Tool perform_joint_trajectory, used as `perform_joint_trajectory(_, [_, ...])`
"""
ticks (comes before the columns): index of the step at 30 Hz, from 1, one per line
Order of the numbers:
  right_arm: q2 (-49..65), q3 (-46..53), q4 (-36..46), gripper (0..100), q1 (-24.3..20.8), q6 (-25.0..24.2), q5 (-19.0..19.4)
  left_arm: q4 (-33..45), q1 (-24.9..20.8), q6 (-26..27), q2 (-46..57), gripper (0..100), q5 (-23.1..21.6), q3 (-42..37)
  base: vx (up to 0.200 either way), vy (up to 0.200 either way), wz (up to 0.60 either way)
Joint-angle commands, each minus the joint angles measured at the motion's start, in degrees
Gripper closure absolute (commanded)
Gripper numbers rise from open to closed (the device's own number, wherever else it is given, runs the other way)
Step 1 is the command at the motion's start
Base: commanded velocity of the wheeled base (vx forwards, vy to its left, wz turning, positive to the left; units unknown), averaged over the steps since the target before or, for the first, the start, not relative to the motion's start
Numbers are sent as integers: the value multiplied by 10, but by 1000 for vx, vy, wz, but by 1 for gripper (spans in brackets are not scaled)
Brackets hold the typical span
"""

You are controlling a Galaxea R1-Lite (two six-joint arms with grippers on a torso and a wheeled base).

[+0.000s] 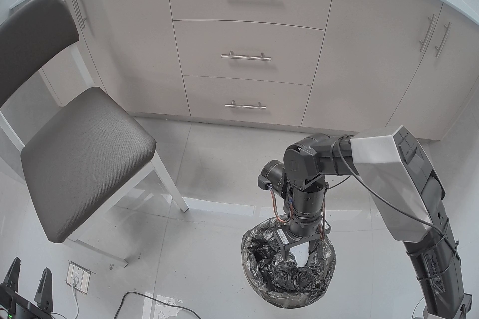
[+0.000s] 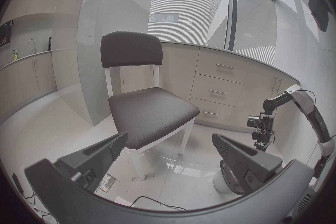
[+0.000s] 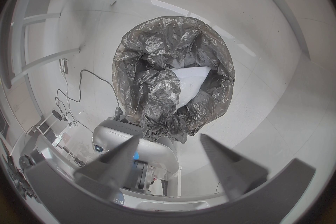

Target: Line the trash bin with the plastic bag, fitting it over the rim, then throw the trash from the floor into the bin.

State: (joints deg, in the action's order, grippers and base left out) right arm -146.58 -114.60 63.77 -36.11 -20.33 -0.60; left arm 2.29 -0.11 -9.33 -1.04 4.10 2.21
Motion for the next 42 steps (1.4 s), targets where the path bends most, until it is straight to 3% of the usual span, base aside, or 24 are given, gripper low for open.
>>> perform_joint_trajectory(1, [-4, 0, -1, 0, 2, -3, 0, 0, 0, -1, 9, 0, 0, 0, 0, 0, 0])
perform_joint_trajectory(13, [-15, 0, -6, 0, 2, -16, 0, 0, 0, -3, 9, 0, 2, 0, 0, 0, 0])
perform_joint_trajectory(14, [-19, 0, -9, 100, 2, -16, -1, 0, 0, -3, 9, 0, 2, 0, 0, 0, 0])
perform_joint_trajectory(30, [-76, 0, -25, 100, -8, -22, -11, -1, 0, -20, 9, 0, 4, 0, 0, 0, 0])
perform_joint_trajectory(42, [-151, 0, -85, 100, -6, -23, -39, -1, 0, -20, 9, 0, 4, 0, 0, 0, 0])
